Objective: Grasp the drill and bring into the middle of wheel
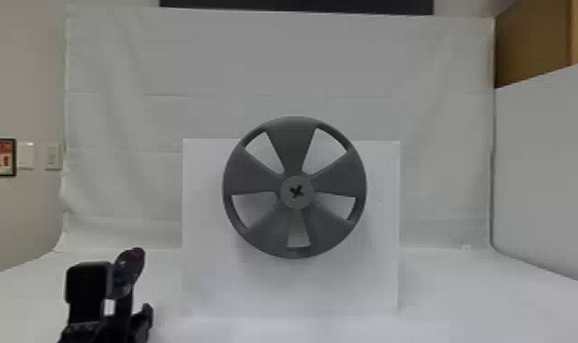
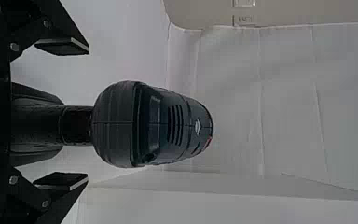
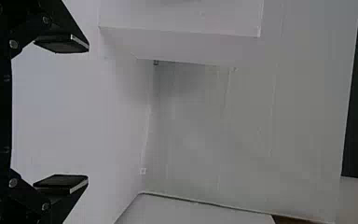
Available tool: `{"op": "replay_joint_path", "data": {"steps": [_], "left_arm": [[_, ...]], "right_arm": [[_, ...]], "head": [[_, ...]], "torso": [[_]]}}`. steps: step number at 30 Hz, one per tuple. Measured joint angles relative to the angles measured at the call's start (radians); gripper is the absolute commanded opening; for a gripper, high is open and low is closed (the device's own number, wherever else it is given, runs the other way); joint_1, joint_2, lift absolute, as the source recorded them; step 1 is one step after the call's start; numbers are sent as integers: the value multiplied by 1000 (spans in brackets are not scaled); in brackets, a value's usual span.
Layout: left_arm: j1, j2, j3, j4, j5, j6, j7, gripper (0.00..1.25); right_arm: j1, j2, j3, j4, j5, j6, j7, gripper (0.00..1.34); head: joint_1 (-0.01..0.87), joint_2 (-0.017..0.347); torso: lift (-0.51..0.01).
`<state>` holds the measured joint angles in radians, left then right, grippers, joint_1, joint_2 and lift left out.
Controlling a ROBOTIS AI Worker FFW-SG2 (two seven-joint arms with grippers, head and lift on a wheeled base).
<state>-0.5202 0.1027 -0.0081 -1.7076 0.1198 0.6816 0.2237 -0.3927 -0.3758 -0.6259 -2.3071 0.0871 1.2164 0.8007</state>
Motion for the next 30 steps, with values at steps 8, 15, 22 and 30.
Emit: {"op": "replay_joint_path", "data": {"steps": [8,15,22,30], "left_arm": [[-7,-2,-4,11,-2,-5,1,707],[-7,-4,-2,16,2,-8,1,546],[-6,-5,-3,17,-1,-8,2,433],[-2,-4,-15,17,-3,-8,35,275]], "right_arm": [[0,0,0,0,0,0,0,1049],[1,0,0,0,0,0,0,1049],[1,0,1,0,1,0,0,1049],[1,0,2,0,2,0,0,1049]], "head": [[0,0],[0,0],[0,0],[0,0]], "torso": [[-406],[-406],[-406],[-406]]}}
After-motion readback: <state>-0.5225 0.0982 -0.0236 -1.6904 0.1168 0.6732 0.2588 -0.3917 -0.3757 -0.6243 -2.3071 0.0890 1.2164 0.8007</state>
